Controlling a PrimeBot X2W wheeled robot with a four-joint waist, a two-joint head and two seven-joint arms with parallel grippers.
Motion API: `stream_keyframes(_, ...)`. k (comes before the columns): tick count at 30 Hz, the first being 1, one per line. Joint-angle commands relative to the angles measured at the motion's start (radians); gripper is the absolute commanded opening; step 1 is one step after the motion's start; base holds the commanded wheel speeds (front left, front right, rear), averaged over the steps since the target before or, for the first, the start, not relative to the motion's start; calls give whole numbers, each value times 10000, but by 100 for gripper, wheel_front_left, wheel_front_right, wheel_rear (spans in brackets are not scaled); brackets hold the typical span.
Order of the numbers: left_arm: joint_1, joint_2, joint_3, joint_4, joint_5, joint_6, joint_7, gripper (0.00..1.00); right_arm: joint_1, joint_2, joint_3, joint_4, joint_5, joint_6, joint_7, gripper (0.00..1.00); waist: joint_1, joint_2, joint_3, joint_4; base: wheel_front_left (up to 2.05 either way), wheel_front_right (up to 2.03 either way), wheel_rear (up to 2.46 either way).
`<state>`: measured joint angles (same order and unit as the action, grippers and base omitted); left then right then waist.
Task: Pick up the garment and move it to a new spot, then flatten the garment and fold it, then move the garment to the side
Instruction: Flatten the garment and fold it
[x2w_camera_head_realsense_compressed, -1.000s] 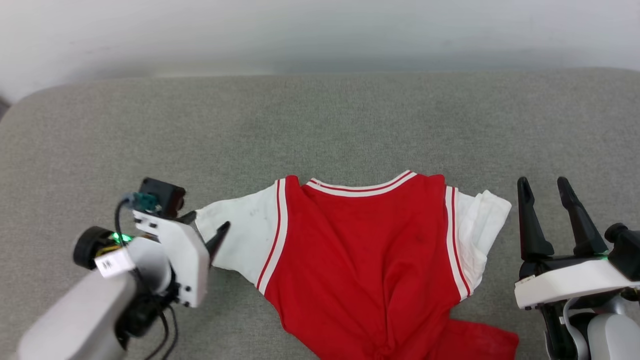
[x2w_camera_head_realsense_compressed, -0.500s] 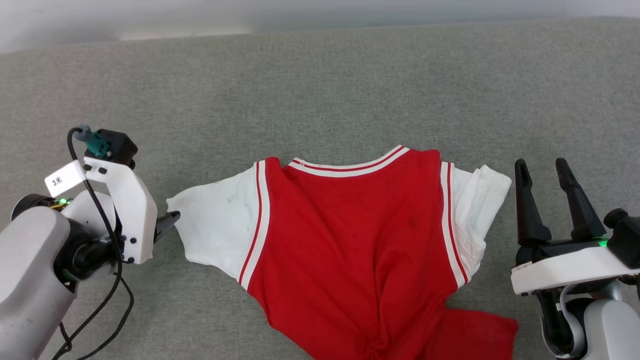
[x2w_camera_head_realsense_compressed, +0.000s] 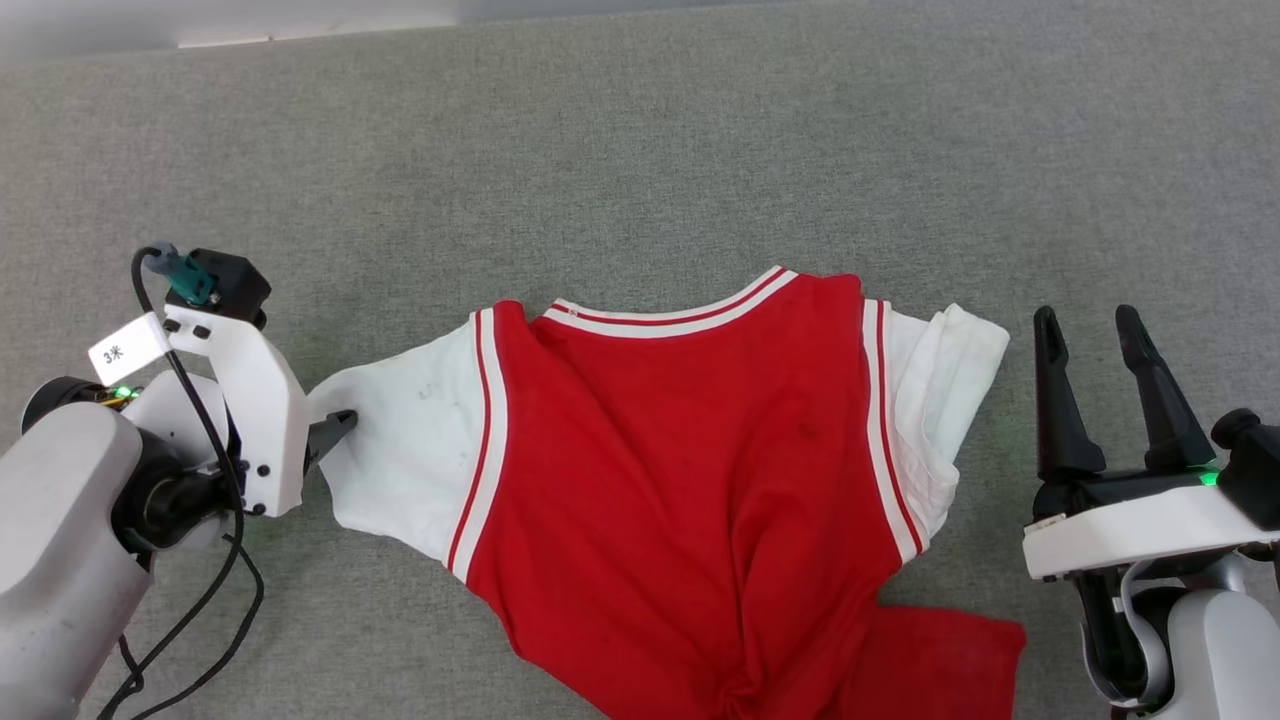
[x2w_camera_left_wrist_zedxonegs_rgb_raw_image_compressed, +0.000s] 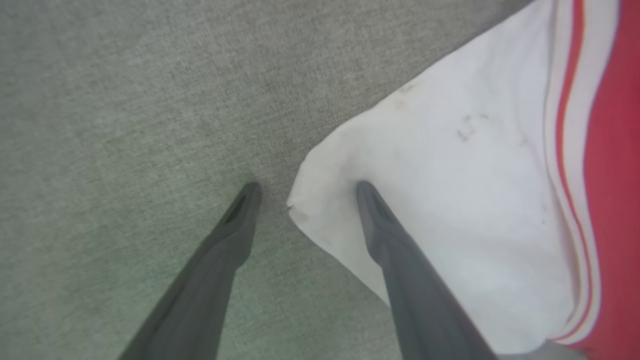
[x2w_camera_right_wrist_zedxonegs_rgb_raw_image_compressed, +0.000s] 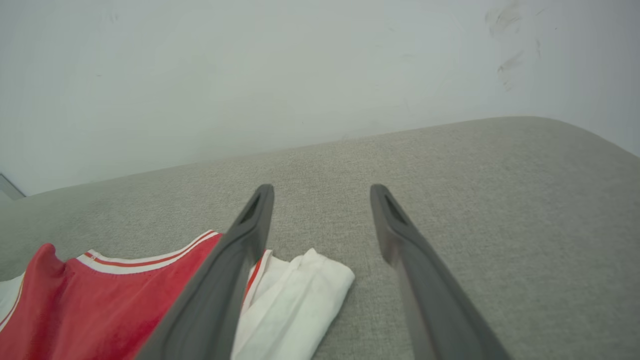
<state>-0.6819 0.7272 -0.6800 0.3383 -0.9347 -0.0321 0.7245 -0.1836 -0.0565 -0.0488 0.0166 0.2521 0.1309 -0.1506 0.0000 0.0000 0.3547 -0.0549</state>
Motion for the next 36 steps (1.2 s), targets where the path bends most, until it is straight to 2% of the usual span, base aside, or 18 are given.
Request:
stream_keyframes(1, 241, -186, -272, 188, -4, -48, 144, 14, -133, 43, -20, 9, -83, -3, -64, 100, 0, 0, 19, -9, 0, 0, 0)
stream_keyframes(2, 296, -227, -299, 215, -55, -88, 168, 0, -132, 43, -27, 13, -98, -3, -58, 100, 0, 0, 18, -9, 0, 0, 0)
stream_keyframes(6, 458, -224, -87, 244, -122, -68, -309, 0, -119, 10, -45, 41, -141, -3, 70, 100, 0, 0, -114, 9, 0, 0, 0)
stream_keyframes(11, 494, 5, 367, -103, 236, 66, -1745, 0, -80, -475, -11, 82, -281, -3, 900, 100, 0, 0, -461, 148, 0, 0, 0)
stream_keyframes(16, 919, 236, 753, -1004, 419, 333, -2880, 0, -154, -1325, 199, -25, -207, -3, 3046, 100, 0, 0, -817, 386, 0, 0, 0)
stream_keyframes(26, 2277, 974, 1436, -4228, 451, 1260, -4020, 0, -1192, -3129, 893, -435, 186, -3, 8754, 100, 0, 0, -876, 1011, 0, 0, 0)
stream_keyframes(31, 2787, 1138, 1492, -5584, 467, 1547, -4216, 0, -1918, -3483, 1254, -90, 565, -3, 10393, 100, 0, 0, -680, 1348, 0, 0, 0)
stream_keyframes(36, 2959, 1122, 1385, -6368, 661, 1732, -4291, 0, -2239, -3707, 1515, 431, 510, -3, 10954, 100, 0, 0, -476, 1643, 0, 0, 0)
